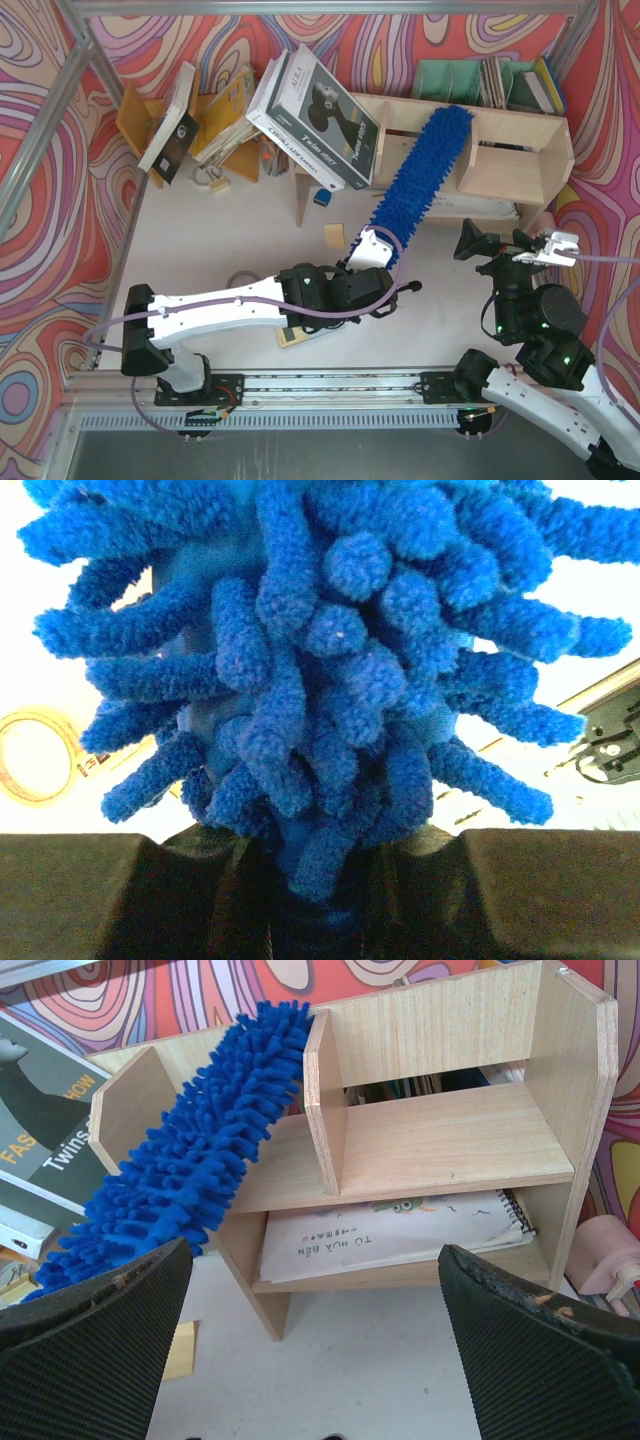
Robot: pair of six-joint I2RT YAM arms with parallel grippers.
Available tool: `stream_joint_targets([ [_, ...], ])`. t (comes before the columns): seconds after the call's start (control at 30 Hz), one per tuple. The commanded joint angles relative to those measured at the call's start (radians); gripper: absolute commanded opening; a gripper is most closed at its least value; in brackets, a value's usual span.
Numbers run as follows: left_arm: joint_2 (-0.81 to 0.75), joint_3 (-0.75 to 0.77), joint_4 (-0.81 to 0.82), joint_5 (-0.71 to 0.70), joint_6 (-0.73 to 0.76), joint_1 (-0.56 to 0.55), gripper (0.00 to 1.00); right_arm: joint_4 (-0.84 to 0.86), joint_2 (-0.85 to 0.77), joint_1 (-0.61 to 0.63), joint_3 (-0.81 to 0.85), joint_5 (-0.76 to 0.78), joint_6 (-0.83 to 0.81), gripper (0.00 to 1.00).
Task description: Dust the bookshelf with a duster
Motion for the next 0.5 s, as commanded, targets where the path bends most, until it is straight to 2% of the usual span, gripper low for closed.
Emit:
stream_joint_targets([
  [0.0, 0.046, 0.04, 0.03, 0.026, 0.027, -0.001, 0.0, 0.014, -0.005, 0.0, 0.01, 0.007, 0.0, 0.99],
  [0.23, 0.092, -0.017, 0.019, 0.089, -0.012, -0.001, 0.0, 0.015, -0.003, -0.001, 0.011, 0.006, 0.002, 0.99],
  [0.47, 0.069, -0.065, 0.005, 0.069, -0.054, 0.001, 0.0, 0.014, 0.003, 0.0, 0.012, 0.004, 0.003, 0.99],
])
